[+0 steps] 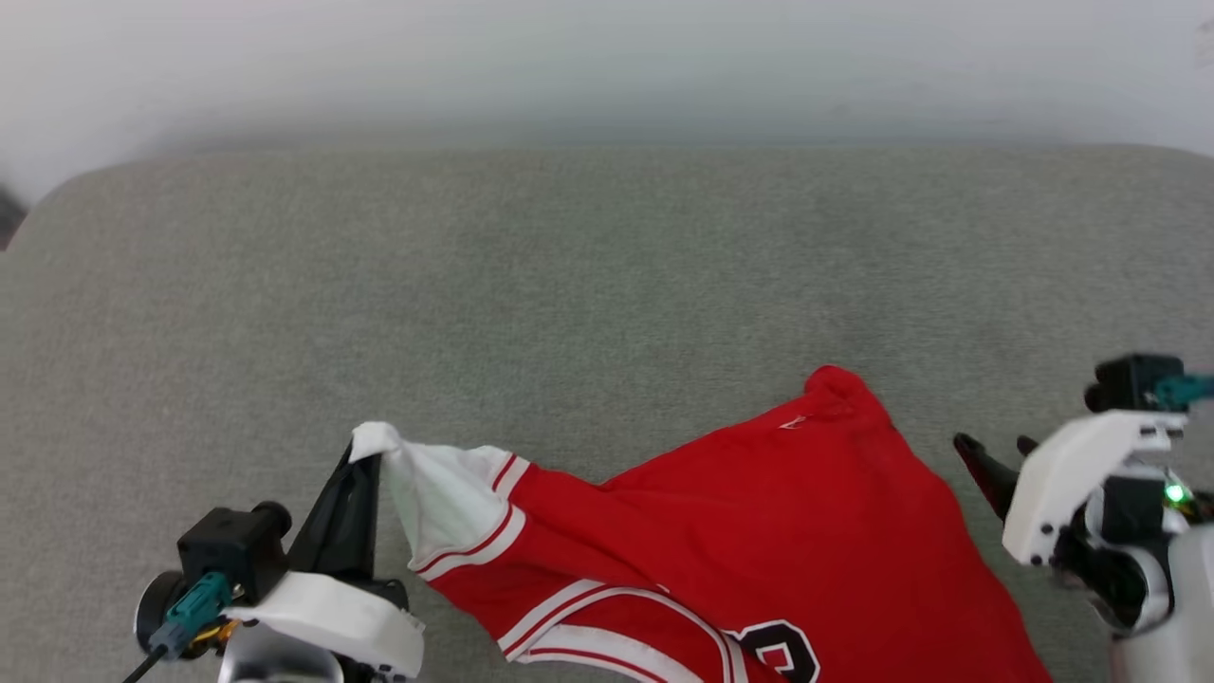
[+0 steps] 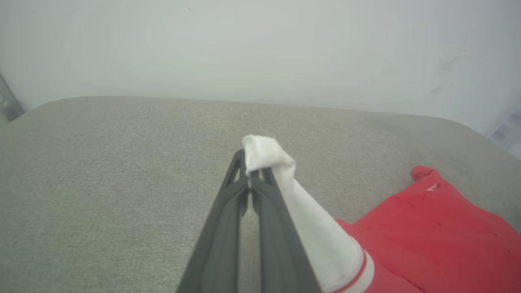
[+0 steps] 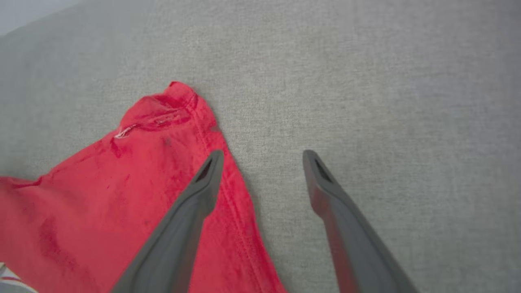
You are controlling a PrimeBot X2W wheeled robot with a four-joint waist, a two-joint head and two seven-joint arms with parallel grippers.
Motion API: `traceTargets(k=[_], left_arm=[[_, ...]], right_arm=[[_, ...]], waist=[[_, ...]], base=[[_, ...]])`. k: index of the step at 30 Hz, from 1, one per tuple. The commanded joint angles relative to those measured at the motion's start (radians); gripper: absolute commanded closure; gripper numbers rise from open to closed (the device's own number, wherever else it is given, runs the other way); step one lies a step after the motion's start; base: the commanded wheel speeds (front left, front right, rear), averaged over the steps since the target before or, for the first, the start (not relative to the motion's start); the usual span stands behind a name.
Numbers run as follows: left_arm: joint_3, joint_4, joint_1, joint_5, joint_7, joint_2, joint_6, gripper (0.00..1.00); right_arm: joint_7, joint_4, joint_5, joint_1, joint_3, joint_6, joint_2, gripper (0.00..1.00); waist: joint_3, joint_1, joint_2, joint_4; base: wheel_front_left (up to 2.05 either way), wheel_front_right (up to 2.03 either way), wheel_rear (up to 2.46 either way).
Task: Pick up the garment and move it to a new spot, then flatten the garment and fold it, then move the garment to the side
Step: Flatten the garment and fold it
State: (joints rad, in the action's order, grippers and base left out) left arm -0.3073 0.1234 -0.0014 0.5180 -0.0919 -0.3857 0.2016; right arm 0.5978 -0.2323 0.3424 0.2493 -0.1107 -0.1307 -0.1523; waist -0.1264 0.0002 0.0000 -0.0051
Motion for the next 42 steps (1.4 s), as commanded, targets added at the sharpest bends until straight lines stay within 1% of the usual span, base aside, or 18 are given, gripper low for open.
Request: traceTargets(k=[1,4,7,10,15,18,21,24,29,31,34,38,42], left_arm=[[-0.003,0.002,-0.020,-0.007,-0.006,0.004,-0.006,1.00],[-0.016,-0.006,-0.064,-0.012,-0.012,0.013,-0.020,1.00],[-0.028,-0.019,-0.104,-0.015,-0.025,0.025,-0.037,1.00],[-0.037,-0.035,-0.140,-0.014,-0.038,0.037,-0.052,1.00],[-0.049,-0.067,-0.174,-0.008,-0.059,0.048,-0.074,1.00],[-0.053,-0.085,-0.182,-0.005,-0.066,0.054,-0.079,1.00],[-0.057,-0.101,-0.189,0.000,-0.073,0.060,-0.084,1.00],[-0.058,-0.119,-0.189,0.004,-0.075,0.064,-0.084,1.00],[-0.050,-0.138,-0.196,0.002,-0.078,0.052,-0.078,1.00],[-0.047,-0.145,-0.209,0.001,-0.074,0.043,-0.083,1.00],[-0.039,-0.159,-0.244,-0.004,-0.064,0.025,-0.089,1.00],[-0.022,-0.201,-0.331,0.001,-0.044,0.007,-0.103,1.00],[-0.010,-0.295,-0.461,0.006,-0.022,0.000,-0.125,1.00]], right_arm=[[0.026,-0.009,0.006,0.040,0.013,0.000,-0.011,0.00],[0.141,-0.049,0.006,0.127,0.052,0.000,-0.041,0.00],[0.218,-0.087,0.000,0.203,0.089,0.000,-0.054,0.00],[0.262,-0.134,-0.003,0.266,0.126,0.000,-0.064,0.00],[0.317,-0.222,-0.002,0.328,0.191,0.000,-0.076,0.00],[0.382,-0.295,-0.010,0.308,0.221,0.000,-0.075,1.00],[0.407,-0.324,0.004,0.303,0.239,0.000,-0.069,1.00],[0.375,-0.320,0.017,0.321,0.252,0.000,-0.081,1.00],[0.254,-0.282,0.026,0.367,0.269,0.000,-0.099,1.00],[0.191,-0.269,0.013,0.381,0.274,0.000,-0.108,1.00],[0.112,-0.263,0.002,0.388,0.270,0.000,-0.100,1.00],[0.027,-0.272,-0.009,0.406,0.253,0.000,-0.082,1.00],[-0.041,-0.294,-0.026,0.440,0.241,0.000,-0.068,1.00]], waist=[[-0.030,-0.0002,0.0000,0.029],[-0.068,-0.0002,0.0000,0.059],[-0.102,-0.0002,0.0000,0.086],[-0.131,-0.0002,0.0000,0.107],[-0.164,-0.0002,0.0000,0.129],[-0.171,-0.0002,0.0000,0.138],[-0.170,-0.0002,0.0000,0.143],[-0.157,-0.0002,0.0000,0.143],[-0.103,-0.0002,0.0000,0.123],[-0.075,-0.0002,0.0000,0.113],[-0.030,-0.0002,0.0000,0.092],[0.024,-0.0002,0.0000,0.063],[0.064,-0.0002,0.0000,0.035]], base=[[0.00,0.00,0.00],[0.00,0.00,0.00],[0.00,0.00,0.00],[0.00,0.00,0.00],[0.00,0.00,0.00],[0.00,0.00,0.00],[0.00,0.00,0.00],[0.00,0.00,0.00],[0.00,0.00,0.00],[0.00,0.00,0.00],[0.00,0.00,0.00],[0.00,0.00,0.00],[0.00,0.00,0.00]])
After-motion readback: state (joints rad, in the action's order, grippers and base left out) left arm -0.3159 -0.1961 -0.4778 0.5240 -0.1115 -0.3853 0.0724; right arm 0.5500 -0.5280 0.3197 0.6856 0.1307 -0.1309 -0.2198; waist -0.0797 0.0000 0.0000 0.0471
